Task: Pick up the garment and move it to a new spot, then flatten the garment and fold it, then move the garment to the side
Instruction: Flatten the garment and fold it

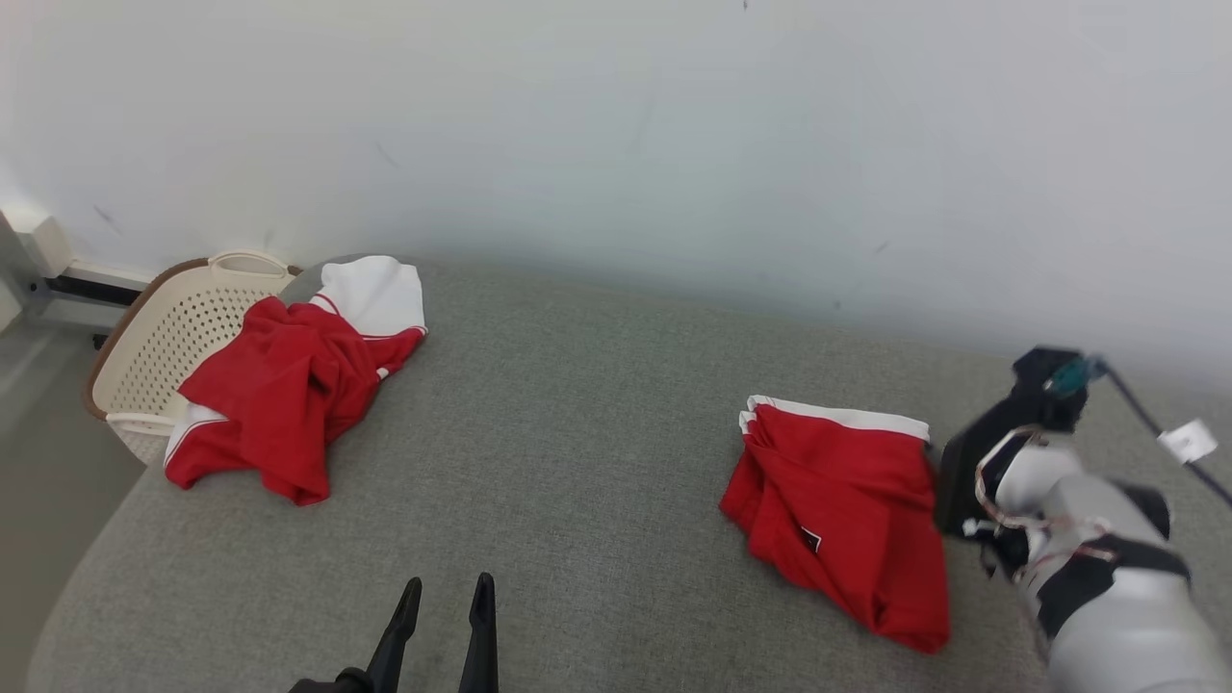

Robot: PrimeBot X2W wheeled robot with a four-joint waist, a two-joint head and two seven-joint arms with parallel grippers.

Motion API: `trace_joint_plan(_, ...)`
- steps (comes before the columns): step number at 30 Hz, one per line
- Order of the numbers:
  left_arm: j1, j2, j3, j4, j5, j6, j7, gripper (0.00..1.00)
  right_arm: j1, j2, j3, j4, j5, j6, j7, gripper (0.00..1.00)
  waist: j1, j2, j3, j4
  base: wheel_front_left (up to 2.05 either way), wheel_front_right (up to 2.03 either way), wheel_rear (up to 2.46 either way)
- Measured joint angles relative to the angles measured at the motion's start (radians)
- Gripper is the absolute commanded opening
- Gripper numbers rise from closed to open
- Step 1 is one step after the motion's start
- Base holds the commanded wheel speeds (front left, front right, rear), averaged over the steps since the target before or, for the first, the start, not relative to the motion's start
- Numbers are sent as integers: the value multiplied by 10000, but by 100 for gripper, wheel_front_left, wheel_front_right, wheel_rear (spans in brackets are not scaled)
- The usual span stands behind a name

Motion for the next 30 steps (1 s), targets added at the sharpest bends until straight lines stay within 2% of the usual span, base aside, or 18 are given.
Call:
trace_joint_plan(1, 0, 0, -4, -12, 2, 2, -2, 100, 203, 63, 132, 12, 15, 0, -115, 49, 0, 0, -7, -42, 0, 0, 0)
trace_joint_plan(2, 0, 4, -8, -25, 2, 2, -2, 100, 385, 150, 228, 38, 102, 0, -123, 1, 0, 0, -8, -71, 0, 0, 0)
trace_joint_plan(12, -92, 42, -69, -54, 0, -77, 2, 100, 1277, 316, 1145, 196, 290, 2, -299, 0, 1, 0, 155, 211, 0, 0, 0)
trace_joint_plan(20, -134, 96, -38, -12, -36, -75, 10, 100, 1286, 851, 1651, 86, 922, 2, -405, 0, 2, 0, 178, 654, 0, 0, 0)
trace_joint_plan(27, -128, 178, 56, -8, -84, -29, 8, 100, 1438, 1026, 3154, -642, 1787, 0, -59, 0, 1, 0, 27, 807, 0, 0, 0)
trace_joint_plan(30, -114, 197, 75, -10, -113, 6, 6, 100, 1793, 1028, 4268, -1450, 2823, 0, 337, 0, 1, 0, -16, 762, 0, 0, 0)
